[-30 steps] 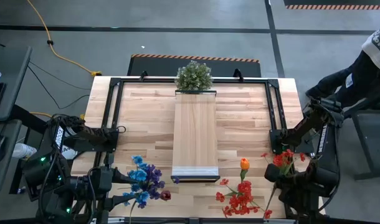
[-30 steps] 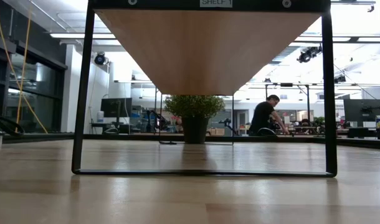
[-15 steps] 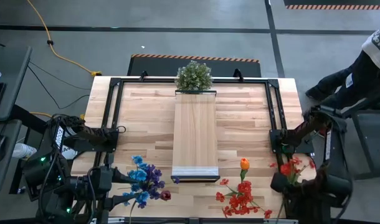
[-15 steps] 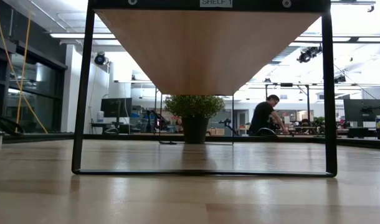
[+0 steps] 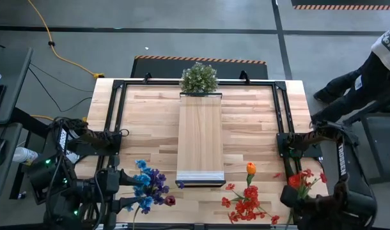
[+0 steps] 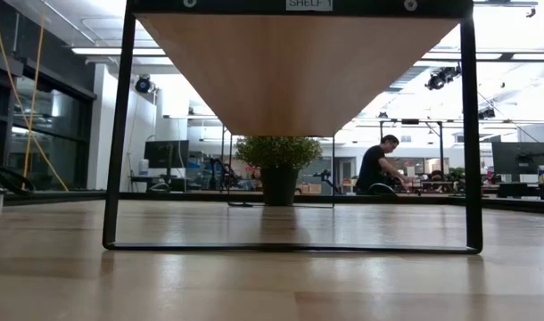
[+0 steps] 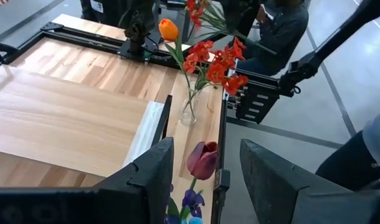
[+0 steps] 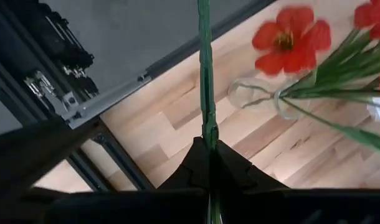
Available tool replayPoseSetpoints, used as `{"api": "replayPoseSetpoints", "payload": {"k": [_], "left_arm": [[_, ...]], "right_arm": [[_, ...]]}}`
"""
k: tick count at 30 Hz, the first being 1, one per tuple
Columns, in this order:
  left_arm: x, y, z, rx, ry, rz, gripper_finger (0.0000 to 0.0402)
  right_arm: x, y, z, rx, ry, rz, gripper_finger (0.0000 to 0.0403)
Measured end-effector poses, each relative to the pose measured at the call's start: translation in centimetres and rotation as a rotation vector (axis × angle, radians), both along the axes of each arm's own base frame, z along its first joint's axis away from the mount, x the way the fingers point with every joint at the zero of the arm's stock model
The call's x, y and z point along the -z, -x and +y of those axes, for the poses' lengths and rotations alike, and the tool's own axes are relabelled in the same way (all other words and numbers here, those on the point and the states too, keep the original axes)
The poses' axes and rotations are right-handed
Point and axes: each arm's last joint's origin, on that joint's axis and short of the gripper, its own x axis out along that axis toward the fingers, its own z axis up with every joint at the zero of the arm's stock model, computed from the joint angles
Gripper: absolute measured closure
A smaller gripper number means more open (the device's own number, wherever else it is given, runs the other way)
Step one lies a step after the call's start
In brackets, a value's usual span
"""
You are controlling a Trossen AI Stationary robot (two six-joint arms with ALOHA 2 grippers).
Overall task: Pick and place flowers into a vace then onto a shelf
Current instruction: Put the red flowers into the right transparent vase
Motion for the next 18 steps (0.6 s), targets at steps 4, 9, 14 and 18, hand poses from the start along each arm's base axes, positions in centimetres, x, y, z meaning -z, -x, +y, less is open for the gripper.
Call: {"api": "replayPoseSetpoints", "payload": {"k": [4,9,14,18], "left_arm": [[0.0,-0.3,0.2,-0.007,0.002,0.004,0.0186],[0.0,-0.2,0.1,0.004,0.006,0.013,0.0186],[0.1,-0.2,0.1,0.008,0.008,0.018,0.0186],[0.1,-0.2,0.1,0.008,0.007,0.019,0.0186]], "right_arm": [[-0.3,-0.4,1.3,0.003,-0.024,-0.003,0.0403],[-1.1,-0.9,2.3,0.041,-0.089,-0.004,0.0403],[-2.3,-1.6,1.9,0.142,-0.137,-0.048,0.0403],[-3.4,-2.4,1.3,0.202,-0.171,-0.11,0.0403]]}}
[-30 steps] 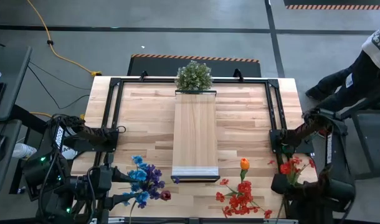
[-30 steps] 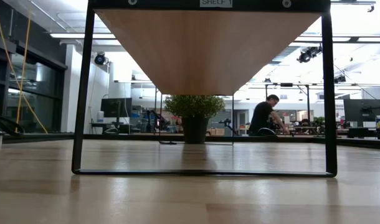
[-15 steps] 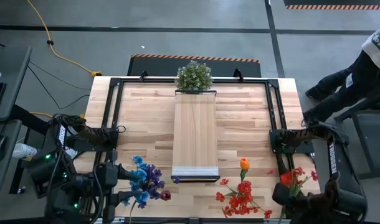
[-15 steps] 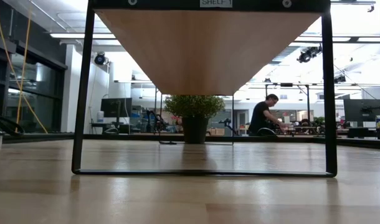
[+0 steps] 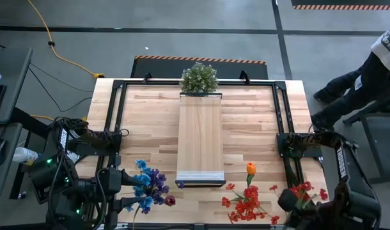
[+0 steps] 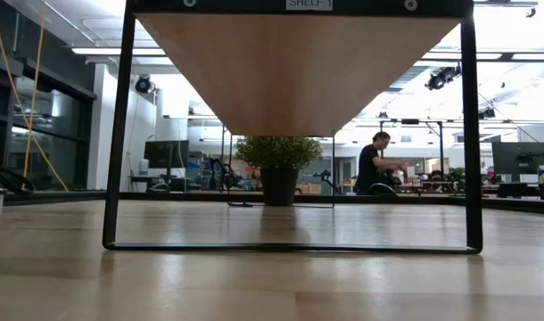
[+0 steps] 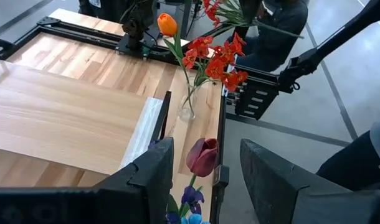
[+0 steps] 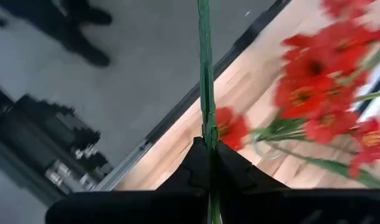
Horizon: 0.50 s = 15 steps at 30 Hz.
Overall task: Pick and place flowers into a vace then onto a shelf
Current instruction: Put the red flowers into the right transparent vase
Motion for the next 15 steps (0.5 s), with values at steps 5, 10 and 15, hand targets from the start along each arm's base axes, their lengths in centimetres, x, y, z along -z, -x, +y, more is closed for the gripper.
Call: {"api": "replayPoseSetpoints", "payload": {"k": [5,10,15], "left_arm": [[0.0,0.0,0.0,0.001,0.0,0.001,0.0186],[0.0,0.0,0.0,0.001,0.001,0.001,0.0186],[0.0,0.0,0.0,0.001,0.001,0.001,0.0186]], "right_arm": [[-1.2,-1.1,-0.8,0.042,-0.028,-0.054,0.0403],[-2.2,-2.1,-1.6,0.076,-0.065,-0.071,0.0403],[-3.3,-3.4,-2.7,0.139,-0.108,-0.092,0.0403]]}}
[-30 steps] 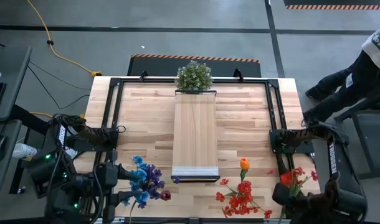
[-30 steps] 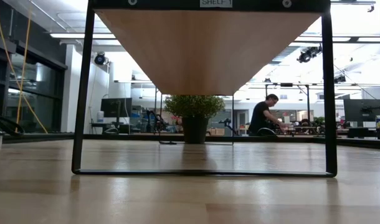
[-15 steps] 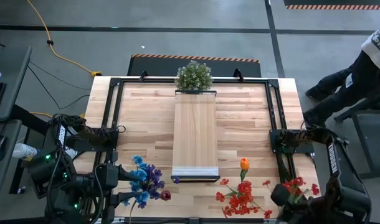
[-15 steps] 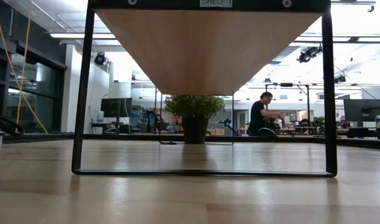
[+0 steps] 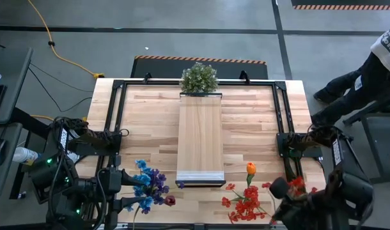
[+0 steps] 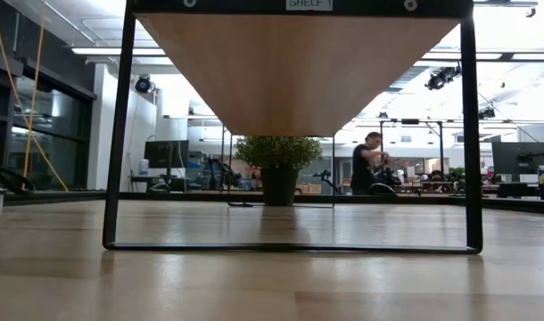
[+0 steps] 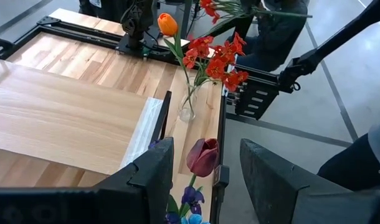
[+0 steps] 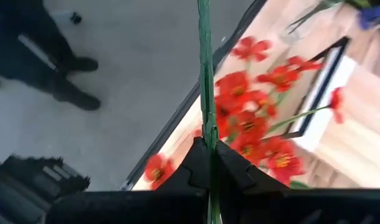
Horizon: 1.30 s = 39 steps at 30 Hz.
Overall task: Pick and place flowers into a vace then onto a shelf
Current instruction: Put the red flowers into the right transparent vase
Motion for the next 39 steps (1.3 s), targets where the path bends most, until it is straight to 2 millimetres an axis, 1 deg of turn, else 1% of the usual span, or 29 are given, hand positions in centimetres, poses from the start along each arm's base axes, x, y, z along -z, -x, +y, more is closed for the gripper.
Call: {"api": "replayPoseSetpoints", "payload": {"k": [5,12,17,22,25,28,33,39], "left_arm": [[0.0,0.0,0.0,0.0,0.0,0.0,0.0186],[0.0,0.0,0.0,0.0,0.0,0.0,0.0186],[0.0,0.0,0.0,0.0,0.0,0.0,0.0186],[0.0,0.0,0.0,0.0,-0.001,0.0,0.0186],[0.0,0.0,0.0,0.0,-0.001,0.0,0.0186],[0.0,0.0,0.0,0.0,-0.001,0.0,0.0186],[0.0,0.0,0.0,-0.004,-0.003,-0.004,0.0186],[-0.1,-0.1,0.2,-0.056,-0.033,-0.057,0.0186]], "right_arm": [[-0.8,-1.3,-1.6,0.07,-0.023,-0.024,0.0403],[-1.5,-2.1,-5.2,0.217,-0.098,0.02,0.0403],[-1.1,-2.4,-7.2,0.264,-0.085,0.046,0.0403],[0.2,-2.7,-9.6,0.342,-0.058,0.096,0.0403],[0.6,-2.4,-11.3,0.38,-0.049,0.106,0.0403],[0.4,-2.0,-13.0,0.419,-0.065,0.104,0.0403],[-0.5,-1.7,-14.9,0.464,-0.093,0.069,0.0403],[-0.6,-2.9,-16.9,0.489,0.009,-0.003,0.0403]]}}
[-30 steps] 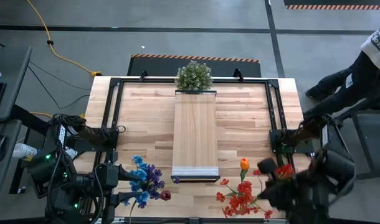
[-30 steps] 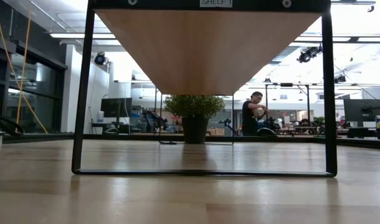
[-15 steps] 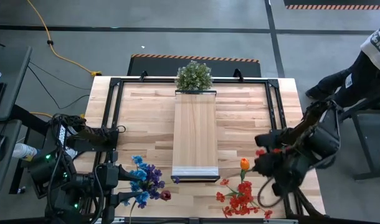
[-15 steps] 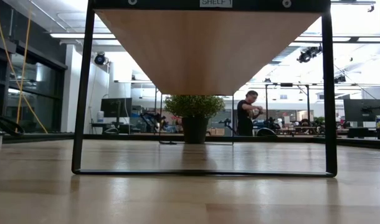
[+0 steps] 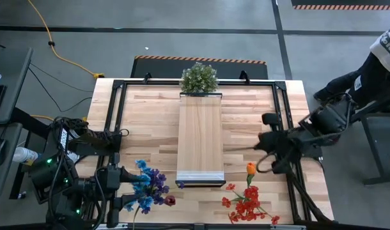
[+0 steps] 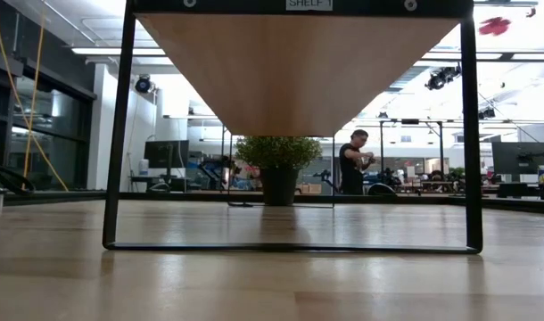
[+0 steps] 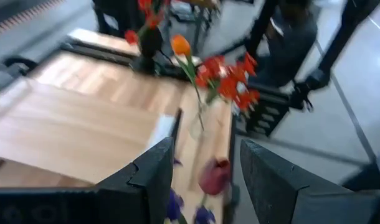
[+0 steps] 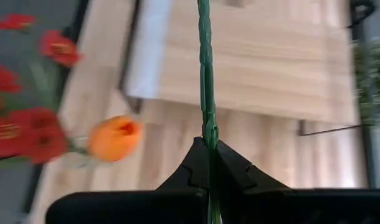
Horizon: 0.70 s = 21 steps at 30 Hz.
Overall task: Pick and place flowers into a vace then onto a shelf
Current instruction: Put the red flowers into the right transparent vase
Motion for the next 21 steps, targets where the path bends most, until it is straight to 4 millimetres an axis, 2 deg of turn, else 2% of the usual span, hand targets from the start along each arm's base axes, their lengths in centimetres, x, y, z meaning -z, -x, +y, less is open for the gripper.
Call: {"api": "replayPoseSetpoints", "payload": {"k": [11,15,21], "left_arm": [[-0.5,-0.4,0.7,-0.182,-0.096,-0.173,0.0186],[-0.5,-1.7,1.8,-0.242,-0.101,-0.172,0.0186],[-0.4,-4.9,4.5,-0.367,-0.045,-0.144,0.0186]], "right_arm": [[0.2,-2.1,-3.2,0.027,0.185,0.006,0.0403],[0.3,-2.9,-3.7,0.021,0.301,0.008,0.0403],[0.1,-4.9,-3.4,0.006,0.534,-0.001,0.0403]]}}
